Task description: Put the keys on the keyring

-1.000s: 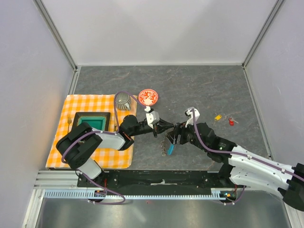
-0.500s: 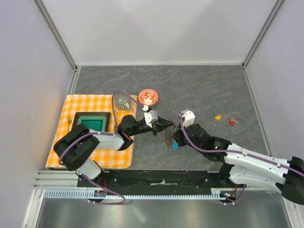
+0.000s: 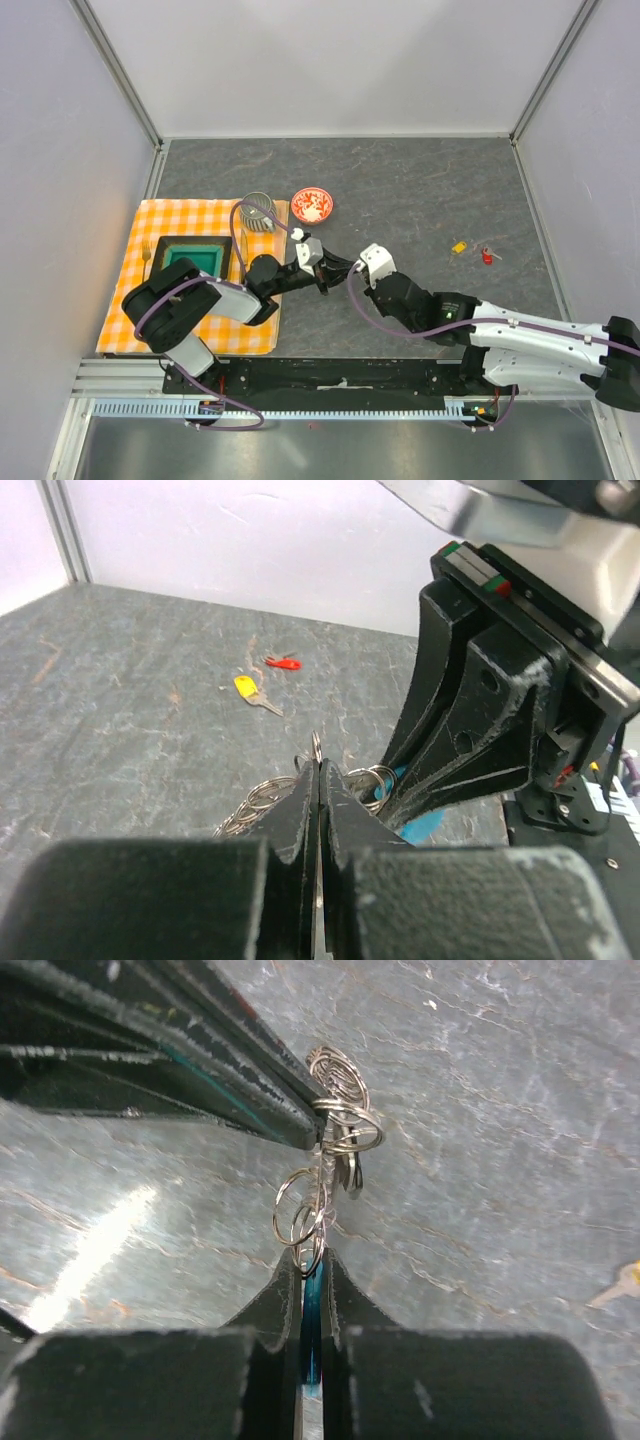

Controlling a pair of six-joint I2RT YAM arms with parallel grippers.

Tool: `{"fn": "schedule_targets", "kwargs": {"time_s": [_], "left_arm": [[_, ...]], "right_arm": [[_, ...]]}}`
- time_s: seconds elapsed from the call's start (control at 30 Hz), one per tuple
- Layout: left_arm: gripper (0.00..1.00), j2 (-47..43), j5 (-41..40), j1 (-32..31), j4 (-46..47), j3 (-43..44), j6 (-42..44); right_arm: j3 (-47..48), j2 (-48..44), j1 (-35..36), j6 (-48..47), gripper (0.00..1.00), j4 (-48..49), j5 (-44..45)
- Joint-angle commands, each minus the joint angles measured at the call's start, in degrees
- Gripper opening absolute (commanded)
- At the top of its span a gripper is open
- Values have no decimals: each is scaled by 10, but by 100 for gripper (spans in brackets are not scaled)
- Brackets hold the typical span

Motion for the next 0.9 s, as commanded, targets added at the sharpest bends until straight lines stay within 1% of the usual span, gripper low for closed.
{"fn": "schedule_targets", "kwargs": {"time_s": [0.0, 0.03, 0.07, 0.1, 0.13, 0.17, 0.23, 0.27, 0.3, 0.37, 0.4, 0.47, 0.5, 0.53, 0.57, 0.6, 0.67, 0.7, 0.83, 0.87], "left_arm": [[2, 13, -3, 2, 125, -28, -8], [2, 12, -3, 2, 124, -28, -6], [2, 10, -1, 2, 123, -29, -5], [2, 6, 1, 2, 123, -30, -5], [2, 5, 3, 2, 123, -35, -5], [2, 4, 5, 2, 123, -39, -5], [2, 3, 8, 2, 126, -52, 0], [2, 4, 11, 2, 126, -57, 1], [2, 3, 13, 2, 126, -61, 2], [2, 5, 19, 2, 126, -72, 9], [2, 4, 22, 2, 126, -75, 13], [2, 3, 29, 2, 126, -84, 22], [2, 2, 31, 2, 126, -87, 25], [2, 2, 32, 2, 126, -91, 30], [2, 2, 32, 2, 126, -94, 32], [2, 2, 30, 2, 126, -97, 34], [2, 5, 30, 2, 127, -103, 37], [2, 8, 30, 2, 126, -105, 36], [3, -2, 1, 2, 124, -129, 14], [15, -9, -22, 2, 117, -136, 5]], "right_arm": [[47, 5, 45, -62, 0, 6, 169], [50, 14, 46, -64, 0, 4, 164], [52, 17, 47, -64, 3, 3, 154], [54, 19, 48, -63, 8, 4, 106], [54, 17, 48, -60, 14, 7, 78], [52, 15, 49, -53, 28, 15, 47], [49, 2, 48, -44, 37, 21, -17], [48, -5, 47, -40, 46, 21, -28], [46, -15, 46, -35, 49, 20, -37], [47, -48, 39, -37, 53, 15, -70], [49, -59, 17, -46, 53, 11, -90], [58, -84, -18, -59, 53, 2, -166], [59, -89, -65, -65, 53, -1, -197], [60, -87, -91, -79, 54, -1, -229], [63, -82, -118, -82, 53, -2, -292], [65, -74, -159, -86, 53, -3, -312], [66, -44, -186, -99, 52, -3, -360], [67, -32, -202, -101, 52, -5, -368], [73, 19, -216, -86, 52, -2, -360], [75, 26, -216, -78, 53, -3, -351]]}}
